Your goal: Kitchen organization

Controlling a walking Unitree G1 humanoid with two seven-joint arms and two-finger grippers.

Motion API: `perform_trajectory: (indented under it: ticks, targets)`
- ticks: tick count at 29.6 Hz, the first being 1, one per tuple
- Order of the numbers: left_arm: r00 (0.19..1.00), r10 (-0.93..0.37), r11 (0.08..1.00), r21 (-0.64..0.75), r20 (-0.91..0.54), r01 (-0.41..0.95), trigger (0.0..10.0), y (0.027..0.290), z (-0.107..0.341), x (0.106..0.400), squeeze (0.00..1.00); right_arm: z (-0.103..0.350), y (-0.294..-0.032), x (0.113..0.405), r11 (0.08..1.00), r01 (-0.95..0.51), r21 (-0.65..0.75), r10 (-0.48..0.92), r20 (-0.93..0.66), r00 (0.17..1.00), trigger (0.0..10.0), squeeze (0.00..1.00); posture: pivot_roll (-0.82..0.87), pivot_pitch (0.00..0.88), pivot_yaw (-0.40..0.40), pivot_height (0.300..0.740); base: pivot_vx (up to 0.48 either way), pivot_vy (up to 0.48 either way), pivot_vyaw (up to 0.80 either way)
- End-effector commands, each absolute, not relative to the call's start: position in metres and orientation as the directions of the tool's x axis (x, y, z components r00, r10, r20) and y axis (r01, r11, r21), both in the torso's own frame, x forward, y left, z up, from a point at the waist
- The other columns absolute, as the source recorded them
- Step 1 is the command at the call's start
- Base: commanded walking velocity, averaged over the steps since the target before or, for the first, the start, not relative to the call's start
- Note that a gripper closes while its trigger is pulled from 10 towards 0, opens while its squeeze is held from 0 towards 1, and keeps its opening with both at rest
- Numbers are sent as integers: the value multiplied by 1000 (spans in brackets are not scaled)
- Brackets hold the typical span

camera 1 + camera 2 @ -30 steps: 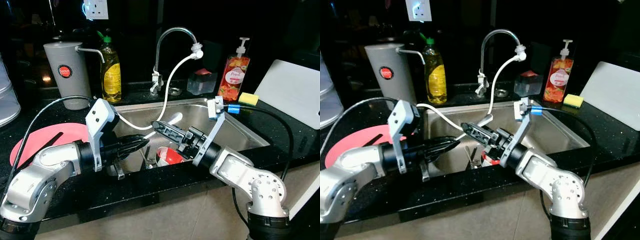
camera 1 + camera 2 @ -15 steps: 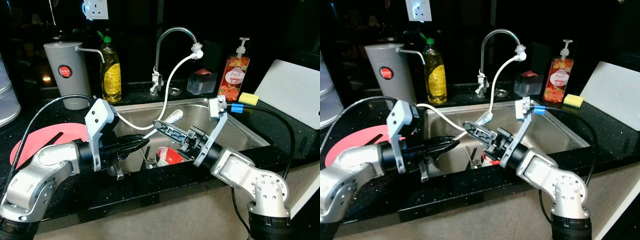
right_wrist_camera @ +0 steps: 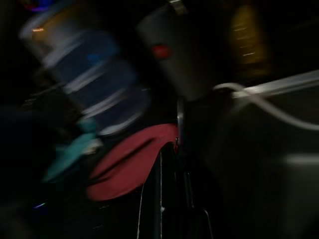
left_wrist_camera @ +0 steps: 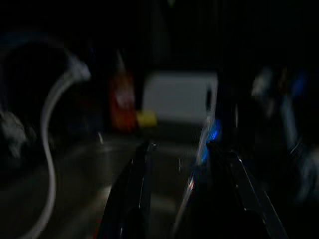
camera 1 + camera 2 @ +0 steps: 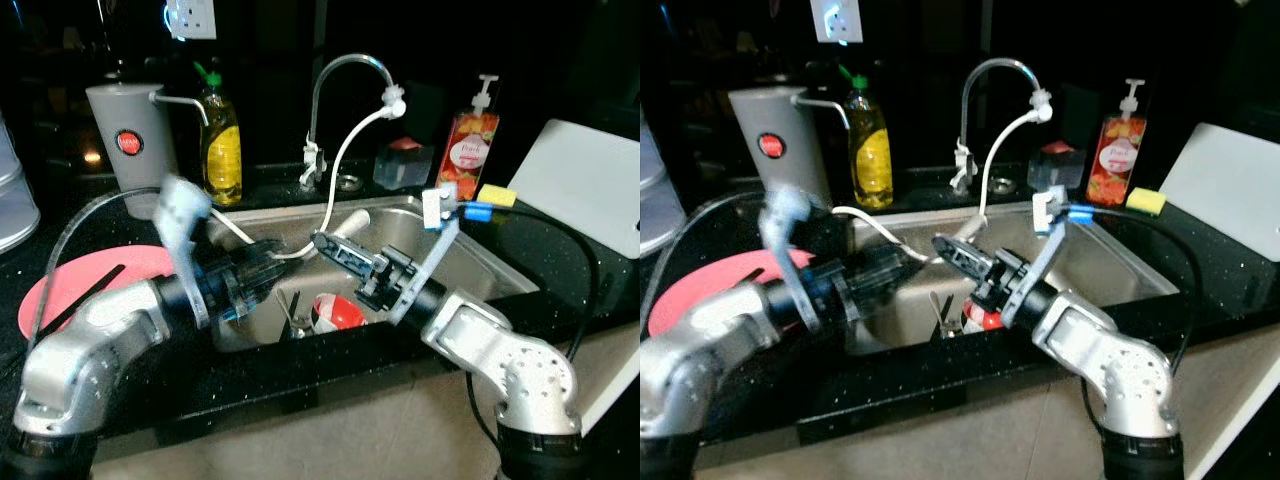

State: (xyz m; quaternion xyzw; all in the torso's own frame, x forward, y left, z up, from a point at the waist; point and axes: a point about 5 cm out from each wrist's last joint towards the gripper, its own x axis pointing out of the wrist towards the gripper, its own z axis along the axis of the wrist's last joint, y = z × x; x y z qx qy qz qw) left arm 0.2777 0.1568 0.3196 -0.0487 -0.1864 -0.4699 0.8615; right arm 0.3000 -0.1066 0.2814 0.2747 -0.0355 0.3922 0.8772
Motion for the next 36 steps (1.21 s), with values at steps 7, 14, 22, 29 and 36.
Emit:
perform_trajectory:
  ticks: [7, 14, 22, 29, 36]
  targets:
    - [579, -688, 638, -15, 439, 770, 10000, 171, 322, 286, 0, 278, -120, 323, 723, -539, 432, 474, 258, 842, 10000, 0, -63, 28, -31, 740, 0, 0, 0]
    - [843, -426, 866, -121, 327, 485, 10000, 192, 303, 316, 0, 270, -131, 339, 849, -374, 373, 291, 260, 921, 10000, 0, -59, 22, -32, 740, 0, 0, 0]
    - [899, -323, 910, -165, 297, 381, 10000, 203, 295, 320, 0, 254, -131, 347, 889, -309, 339, 247, 214, 945, 10000, 0, -56, 20, -35, 740, 0, 0, 0]
    - [905, -314, 918, -150, 287, 366, 10000, 198, 291, 321, 0, 245, -129, 349, 898, -297, 324, 238, 209, 948, 10000, 1000, -54, 15, -37, 740, 0, 0, 0]
    - [907, -311, 920, -150, 283, 362, 10000, 192, 291, 322, 0, 254, -131, 349, 902, -298, 311, 217, 271, 938, 10000, 0, -55, 14, -35, 740, 0, 0, 0]
